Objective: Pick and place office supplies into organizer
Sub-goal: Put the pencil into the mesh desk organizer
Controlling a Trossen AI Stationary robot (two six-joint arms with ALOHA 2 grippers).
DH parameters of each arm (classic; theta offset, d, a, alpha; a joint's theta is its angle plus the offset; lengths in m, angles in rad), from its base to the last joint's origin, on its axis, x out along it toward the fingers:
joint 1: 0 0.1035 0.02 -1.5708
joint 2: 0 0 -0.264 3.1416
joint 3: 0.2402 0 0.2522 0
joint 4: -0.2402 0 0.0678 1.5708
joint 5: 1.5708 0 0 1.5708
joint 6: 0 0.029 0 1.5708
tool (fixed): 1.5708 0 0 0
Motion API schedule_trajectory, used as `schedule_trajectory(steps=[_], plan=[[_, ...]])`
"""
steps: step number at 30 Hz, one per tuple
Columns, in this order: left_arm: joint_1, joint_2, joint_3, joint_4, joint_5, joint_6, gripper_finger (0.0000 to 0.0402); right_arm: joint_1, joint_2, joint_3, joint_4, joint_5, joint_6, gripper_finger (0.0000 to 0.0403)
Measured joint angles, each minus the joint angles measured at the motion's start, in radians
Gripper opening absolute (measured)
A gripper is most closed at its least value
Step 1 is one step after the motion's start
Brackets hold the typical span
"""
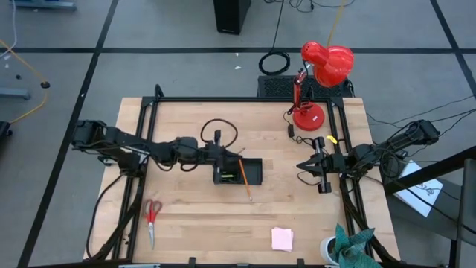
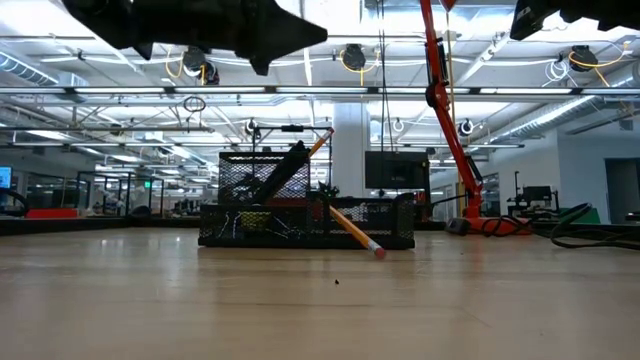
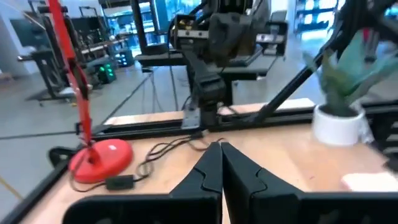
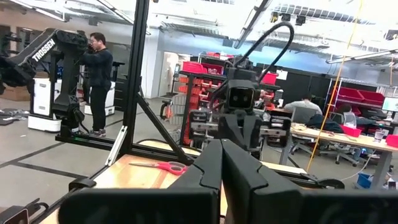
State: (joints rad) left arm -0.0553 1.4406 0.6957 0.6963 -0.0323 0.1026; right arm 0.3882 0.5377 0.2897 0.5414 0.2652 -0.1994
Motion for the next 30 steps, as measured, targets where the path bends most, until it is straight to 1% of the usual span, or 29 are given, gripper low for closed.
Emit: schedule_trajectory(steps=[2, 4, 6, 8, 10, 13, 15, 17, 19, 21, 25, 28, 30], plan=[[-0.022, -0.001, 0.001, -0.023, -0.001, -0.018, 0.0002, 0.0, 0.0, 0.0, 0.006, 0.0, -0.004, 0.0], [-0.051, -0.001, 0.001, -0.088, -0.017, 0.025, 0.0003, 0.0, 0.0, 0.0, 0.009, 0.0, -0.004, 0.0], [-0.088, 0.0, 0.018, -0.192, -0.074, 0.075, 0.0009, 0.0, 0.0, 0.0, 0.008, 0.0, -0.004, 0.0], [-0.123, 0.001, 0.069, -0.317, -0.151, 0.087, 0.0015, 0.0, 0.0, 0.0, 0.008, 0.0, -0.004, 0.0], [-0.144, 0.03, 0.154, -0.452, -0.208, 0.07, 0.0019, 0.0, 0.0, 0.0, 0.008, 0.002, -0.004, 0.0], [-0.158, 0.092, 0.299, -0.693, -0.24, 0.062, 0.0018, 0.0, 0.0, 0.0, 0.015, 0.005, -0.004, 0.0], [-0.157, 0.164, 0.419, -0.812, -0.23, 0.09, 0.0013, 0.0, 0.001, 0.0, 0.016, 0.022, -0.003, 0.0], [-0.157, 0.244, 0.533, -0.994, -0.21, 0.139, 0.0007, -0.001, 0.003, 0.0, 0.014, 0.027, 0.003, 0.0], [-0.157, 0.342, 0.637, -1.144, -0.188, 0.221, 0.0003, -0.001, 0.004, 0.0, 0.01, 0.027, 0.003, 0.0], [-0.157, 0.425, 0.719, -1.309, -0.191, 0.289, 0.0004, -0.001, 0.005, 0.0, 0.01, 0.026, 0.01, 0.0], [-0.155, 0.543, 0.834, -1.419, -0.192, 0.377, 0.0029, -0.001, 0.008, 0.0, 0.005, 0.025, 0.018, 0.0], [-0.16, 0.593, 0.876, -1.413, -0.187, 0.432, 0.0064, -0.001, 0.011, 0.0, -0.002, 0.024, 0.012, 0.0], [-0.17, 0.604, 0.897, -1.396, -0.186, 0.467, 0.0091, -0.001, 0.011, 0.0, -0.003, 0.025, 0.003, 0.0]])
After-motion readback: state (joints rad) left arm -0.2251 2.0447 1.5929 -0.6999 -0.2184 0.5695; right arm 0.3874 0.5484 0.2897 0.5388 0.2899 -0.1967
